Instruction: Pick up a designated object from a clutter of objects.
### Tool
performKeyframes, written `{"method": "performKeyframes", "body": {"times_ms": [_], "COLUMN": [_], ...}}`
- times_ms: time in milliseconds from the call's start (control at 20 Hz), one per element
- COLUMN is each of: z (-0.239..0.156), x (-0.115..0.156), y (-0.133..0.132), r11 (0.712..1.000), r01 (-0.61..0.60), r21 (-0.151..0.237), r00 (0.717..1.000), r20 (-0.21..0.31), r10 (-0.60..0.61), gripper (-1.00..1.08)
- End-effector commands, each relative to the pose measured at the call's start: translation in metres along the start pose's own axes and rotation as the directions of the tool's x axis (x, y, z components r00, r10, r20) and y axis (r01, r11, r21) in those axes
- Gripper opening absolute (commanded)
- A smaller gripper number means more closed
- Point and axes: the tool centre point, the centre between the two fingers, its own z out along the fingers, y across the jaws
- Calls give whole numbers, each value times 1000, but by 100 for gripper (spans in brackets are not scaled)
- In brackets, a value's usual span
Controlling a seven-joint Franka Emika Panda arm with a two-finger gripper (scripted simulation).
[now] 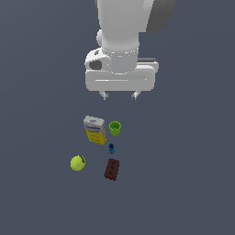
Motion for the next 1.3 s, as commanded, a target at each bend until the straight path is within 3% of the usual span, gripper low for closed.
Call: {"method": "performKeyframes", "body": {"times_ms": [0, 450, 850, 1250], "z": [0, 5, 14, 57], "x": [0, -4, 1, 19], "y": [0, 29, 28, 31], "r11": [1000, 1000, 1000, 1000], "r01": [0, -9, -6, 4], "r21": [0, -27, -25, -22], "r00": [1000, 1000, 1000, 1000], "r20": [0, 14, 14, 15], "r10": [0, 9, 6, -4], "gripper": [100, 100, 100, 100]}}
